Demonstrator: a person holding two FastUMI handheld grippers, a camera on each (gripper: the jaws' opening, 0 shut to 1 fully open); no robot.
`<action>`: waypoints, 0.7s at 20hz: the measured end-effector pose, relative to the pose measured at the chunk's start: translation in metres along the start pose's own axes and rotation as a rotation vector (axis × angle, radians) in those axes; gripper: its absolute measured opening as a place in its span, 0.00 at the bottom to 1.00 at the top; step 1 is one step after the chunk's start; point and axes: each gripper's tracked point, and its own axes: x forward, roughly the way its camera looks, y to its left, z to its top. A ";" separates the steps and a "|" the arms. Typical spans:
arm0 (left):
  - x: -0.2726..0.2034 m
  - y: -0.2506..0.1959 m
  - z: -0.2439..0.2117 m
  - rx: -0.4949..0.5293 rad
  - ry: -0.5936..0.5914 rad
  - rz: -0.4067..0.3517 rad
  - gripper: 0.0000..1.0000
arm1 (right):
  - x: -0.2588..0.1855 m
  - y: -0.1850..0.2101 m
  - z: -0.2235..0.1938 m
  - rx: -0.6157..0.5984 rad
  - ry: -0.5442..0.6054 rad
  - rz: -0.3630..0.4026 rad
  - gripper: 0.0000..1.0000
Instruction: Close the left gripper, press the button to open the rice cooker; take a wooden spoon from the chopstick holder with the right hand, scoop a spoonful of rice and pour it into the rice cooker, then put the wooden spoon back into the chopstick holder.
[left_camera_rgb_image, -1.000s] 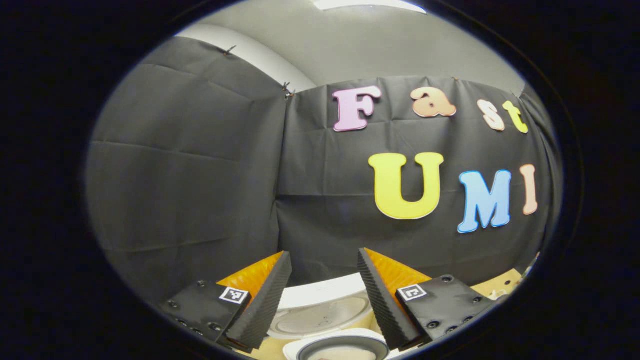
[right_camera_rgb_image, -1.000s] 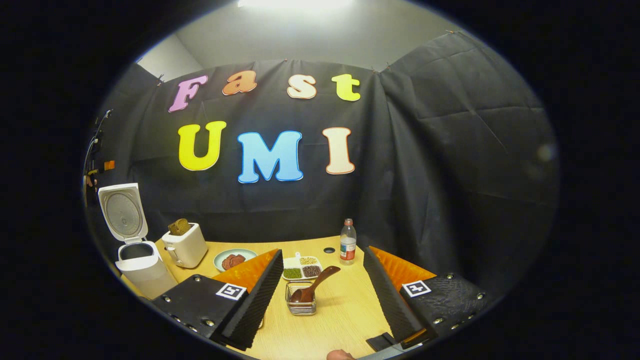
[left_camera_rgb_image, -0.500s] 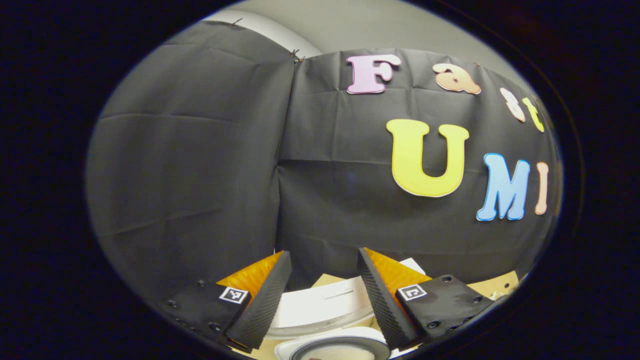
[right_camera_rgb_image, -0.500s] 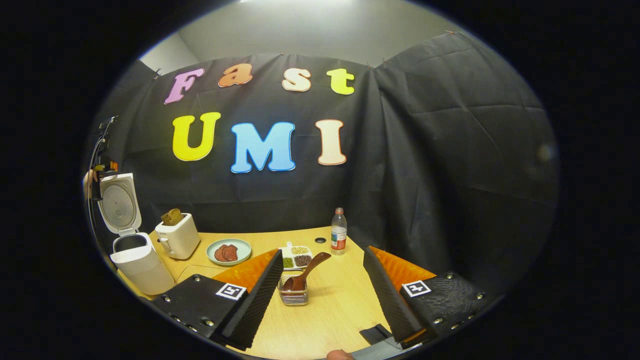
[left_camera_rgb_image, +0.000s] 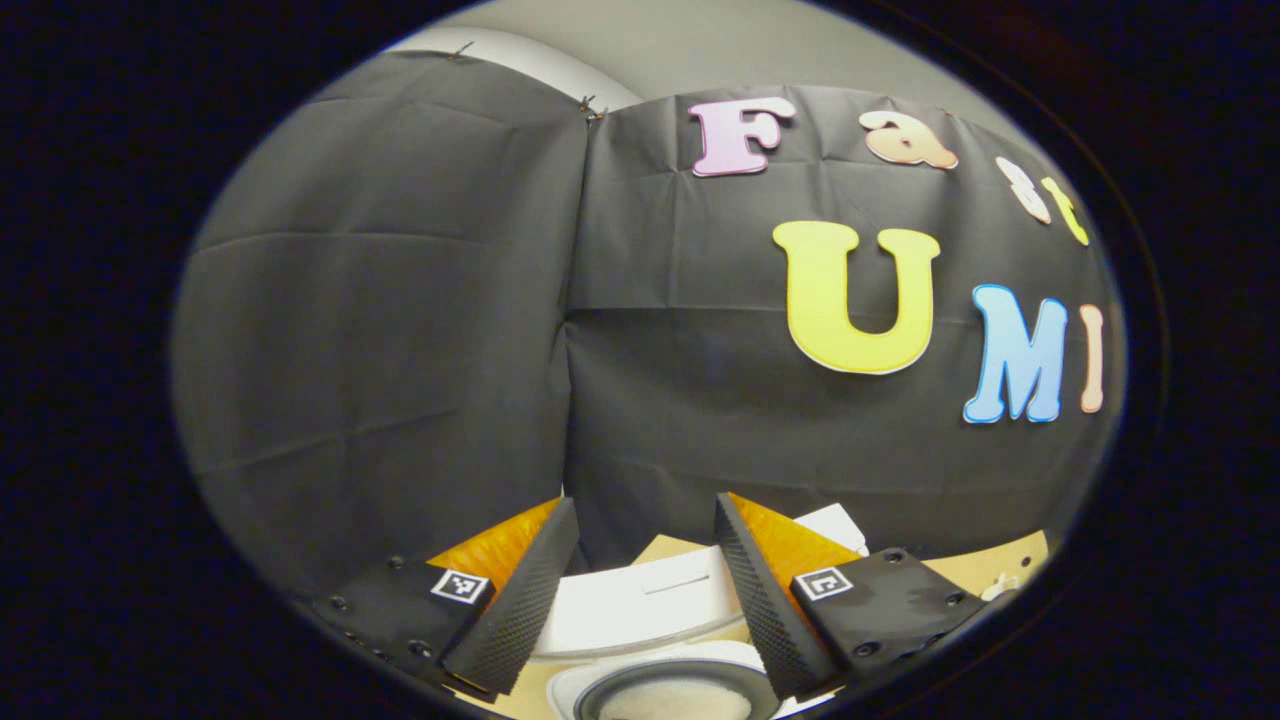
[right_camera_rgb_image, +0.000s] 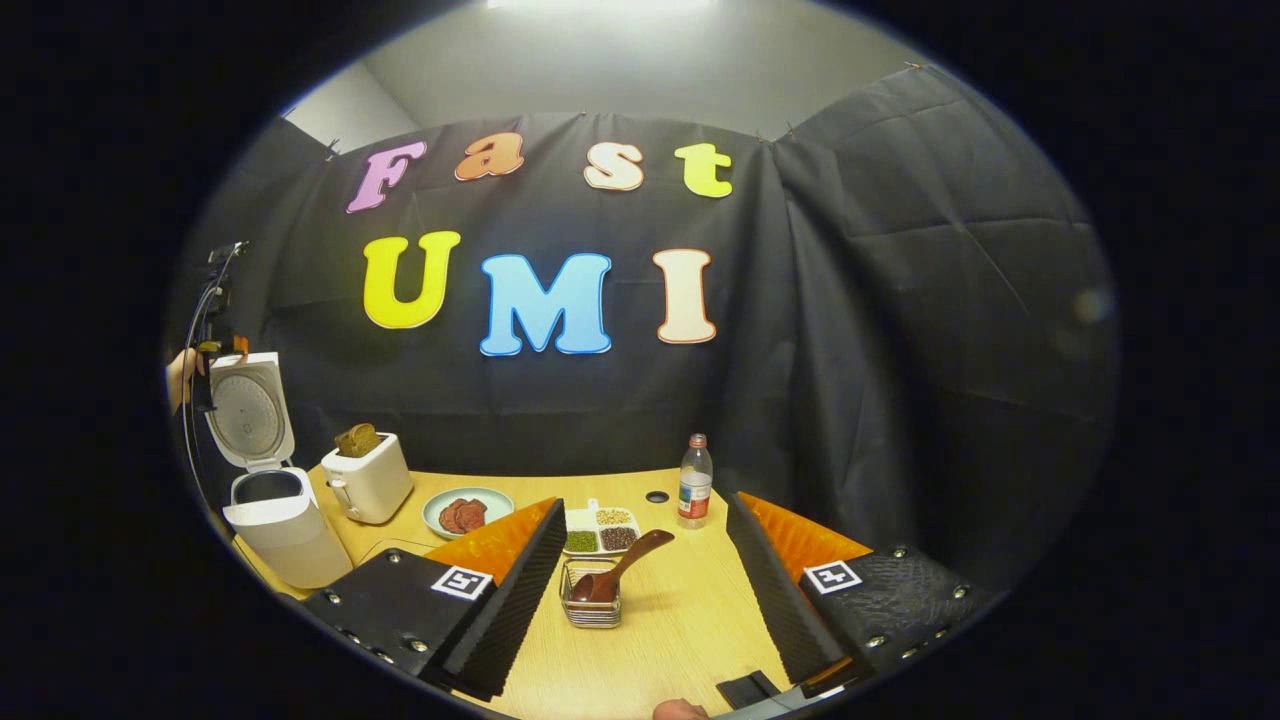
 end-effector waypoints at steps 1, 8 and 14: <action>-0.008 -0.004 -0.002 -0.002 0.003 0.000 0.94 | 0.003 0.000 0.001 0.004 -0.003 0.014 0.98; -0.056 -0.027 -0.028 0.000 0.012 -0.016 0.96 | 0.018 -0.001 0.003 -0.008 -0.006 0.085 0.98; -0.093 -0.045 -0.061 -0.009 0.041 -0.043 0.96 | 0.030 0.005 0.002 -0.011 0.001 0.139 0.98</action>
